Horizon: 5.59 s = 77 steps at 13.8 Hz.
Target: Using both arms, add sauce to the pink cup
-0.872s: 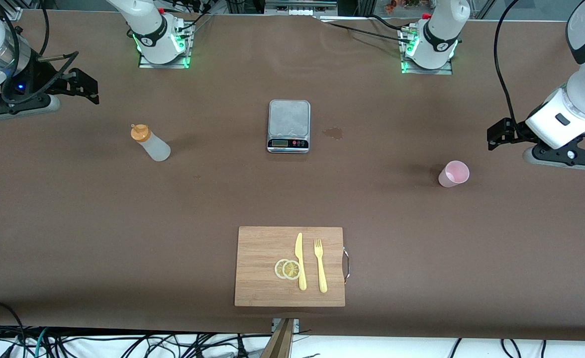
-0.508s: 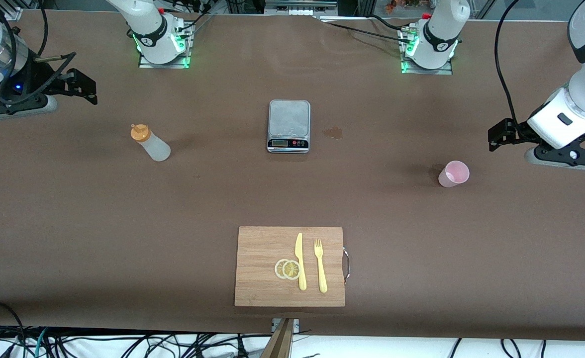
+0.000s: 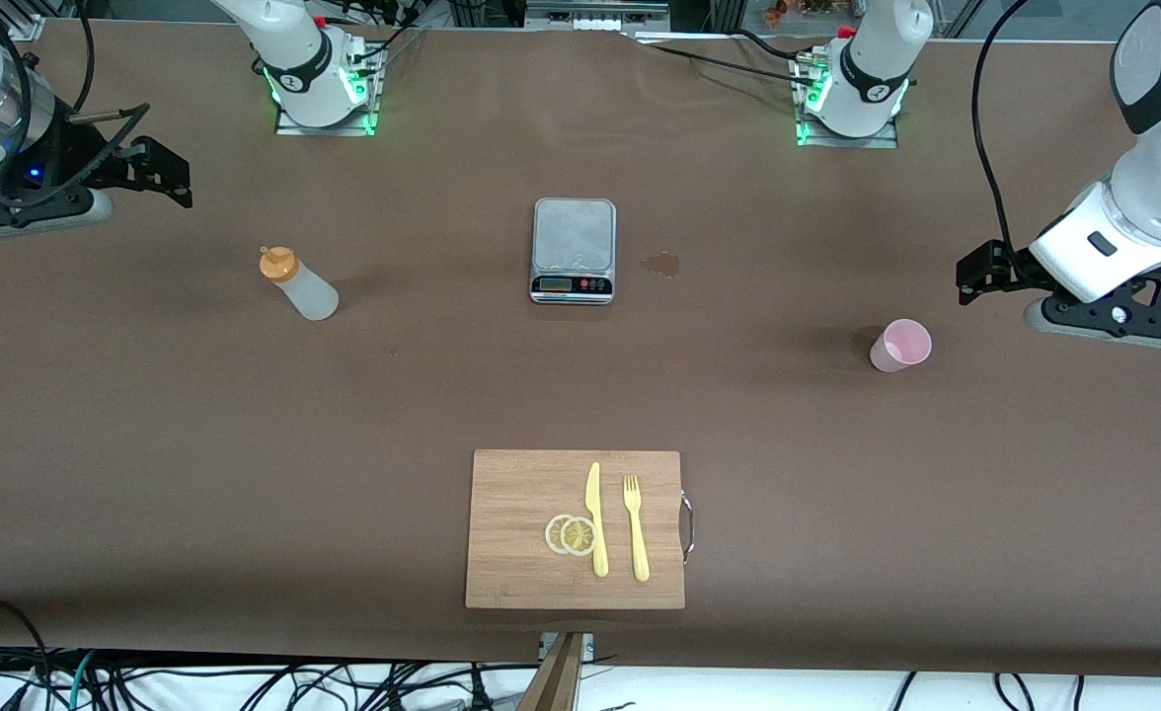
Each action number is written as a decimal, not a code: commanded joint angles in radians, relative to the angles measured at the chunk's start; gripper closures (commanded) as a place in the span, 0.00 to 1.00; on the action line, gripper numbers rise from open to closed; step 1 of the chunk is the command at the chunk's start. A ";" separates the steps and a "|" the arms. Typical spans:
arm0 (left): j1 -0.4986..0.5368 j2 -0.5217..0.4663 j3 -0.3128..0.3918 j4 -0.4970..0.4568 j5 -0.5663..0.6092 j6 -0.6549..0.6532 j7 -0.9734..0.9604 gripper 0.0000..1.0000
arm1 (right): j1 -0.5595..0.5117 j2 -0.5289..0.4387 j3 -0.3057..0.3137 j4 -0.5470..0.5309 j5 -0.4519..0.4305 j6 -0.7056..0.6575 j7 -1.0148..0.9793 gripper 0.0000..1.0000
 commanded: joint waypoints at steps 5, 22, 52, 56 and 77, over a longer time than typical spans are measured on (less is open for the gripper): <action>-0.005 0.014 0.006 0.035 -0.024 -0.011 0.010 0.00 | -0.001 0.009 0.002 0.028 -0.015 -0.017 0.006 0.00; -0.007 0.030 0.006 0.038 -0.027 -0.008 0.010 0.00 | 0.004 0.012 0.007 0.025 -0.007 -0.046 0.000 0.00; 0.176 0.139 0.006 -0.401 0.004 0.323 0.197 0.00 | 0.005 0.010 0.010 0.005 -0.006 -0.028 0.001 0.00; 0.186 0.149 0.007 -0.459 -0.034 0.420 0.271 0.00 | 0.007 0.010 0.010 0.000 -0.006 -0.023 0.001 0.00; 0.189 0.278 0.002 -0.446 -0.068 0.485 0.294 1.00 | 0.024 0.009 0.010 -0.021 -0.006 -0.015 0.014 0.00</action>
